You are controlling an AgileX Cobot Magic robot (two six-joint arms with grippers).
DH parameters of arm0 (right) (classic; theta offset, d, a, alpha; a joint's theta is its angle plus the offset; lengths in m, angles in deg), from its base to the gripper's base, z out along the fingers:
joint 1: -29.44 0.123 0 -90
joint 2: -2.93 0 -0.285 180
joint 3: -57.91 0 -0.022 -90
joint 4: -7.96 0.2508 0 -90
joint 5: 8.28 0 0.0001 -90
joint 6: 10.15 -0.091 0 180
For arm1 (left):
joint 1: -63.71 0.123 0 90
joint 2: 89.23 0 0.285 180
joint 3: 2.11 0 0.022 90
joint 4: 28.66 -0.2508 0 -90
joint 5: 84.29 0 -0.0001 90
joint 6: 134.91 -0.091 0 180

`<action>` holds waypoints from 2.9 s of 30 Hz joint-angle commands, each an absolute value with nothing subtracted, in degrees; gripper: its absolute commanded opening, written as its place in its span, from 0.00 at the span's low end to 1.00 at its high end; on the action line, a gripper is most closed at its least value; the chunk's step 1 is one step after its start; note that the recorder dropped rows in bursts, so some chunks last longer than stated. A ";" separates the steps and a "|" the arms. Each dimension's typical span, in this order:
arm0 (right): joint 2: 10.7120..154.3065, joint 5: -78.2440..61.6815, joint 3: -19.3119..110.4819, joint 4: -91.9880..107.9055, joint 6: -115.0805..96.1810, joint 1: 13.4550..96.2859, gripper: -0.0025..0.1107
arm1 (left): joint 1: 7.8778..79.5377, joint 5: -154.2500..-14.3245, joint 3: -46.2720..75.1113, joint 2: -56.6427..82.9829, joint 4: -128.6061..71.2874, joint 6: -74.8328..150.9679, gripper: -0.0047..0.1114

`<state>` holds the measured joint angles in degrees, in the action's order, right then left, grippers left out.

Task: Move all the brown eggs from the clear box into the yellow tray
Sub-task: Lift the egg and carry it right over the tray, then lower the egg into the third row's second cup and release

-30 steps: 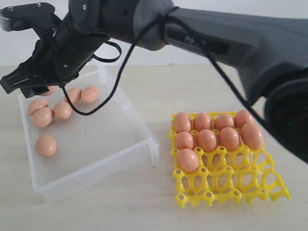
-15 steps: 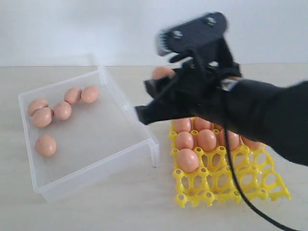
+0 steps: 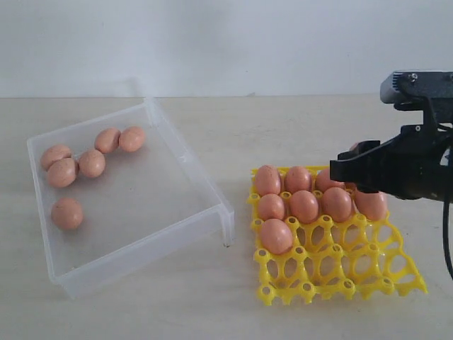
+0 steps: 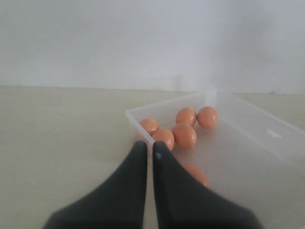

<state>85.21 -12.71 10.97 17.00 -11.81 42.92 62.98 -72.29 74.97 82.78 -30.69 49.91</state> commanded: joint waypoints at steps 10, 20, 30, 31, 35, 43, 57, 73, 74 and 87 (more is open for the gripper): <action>85.13 -1.59 12.20 12.69 13.53 42.05 0.02 | 63.09 -72.28 75.11 82.98 -30.77 50.01 0.08; 85.13 -18.51 12.20 15.61 12.22 42.05 0.02 | 63.09 -72.28 75.11 82.98 -30.77 50.01 0.08; 85.28 -45.45 12.20 35.51 -40.05 41.48 0.02 | 63.09 -72.39 75.11 82.98 -30.77 50.01 0.08; 85.91 -43.51 12.20 30.33 -46.24 40.97 0.02 | 63.09 -72.39 75.11 82.98 -30.77 50.01 0.08; 102.90 -77.89 16.75 -40.64 -92.91 24.16 0.02 | 63.09 -72.39 75.11 82.98 -30.77 50.01 0.08; 112.10 -71.67 25.32 -91.63 -89.94 18.10 0.02 | 63.09 -72.51 75.11 82.98 -30.77 50.01 0.08; 112.10 -64.12 25.32 -91.99 -76.24 23.31 0.17 | 63.09 -72.51 75.11 82.98 -30.77 50.01 0.08; 116.00 -64.30 25.32 -91.99 -77.40 23.31 0.19 | 63.09 -72.51 75.11 82.98 -30.77 50.01 0.08; 116.00 -64.30 25.32 -91.99 -77.62 23.31 0.19 | 63.09 -72.40 75.11 82.98 -30.77 50.01 0.08; 116.00 -66.94 25.32 -91.99 -78.97 23.31 0.25 | 63.09 -72.53 75.11 82.98 -30.77 50.01 0.08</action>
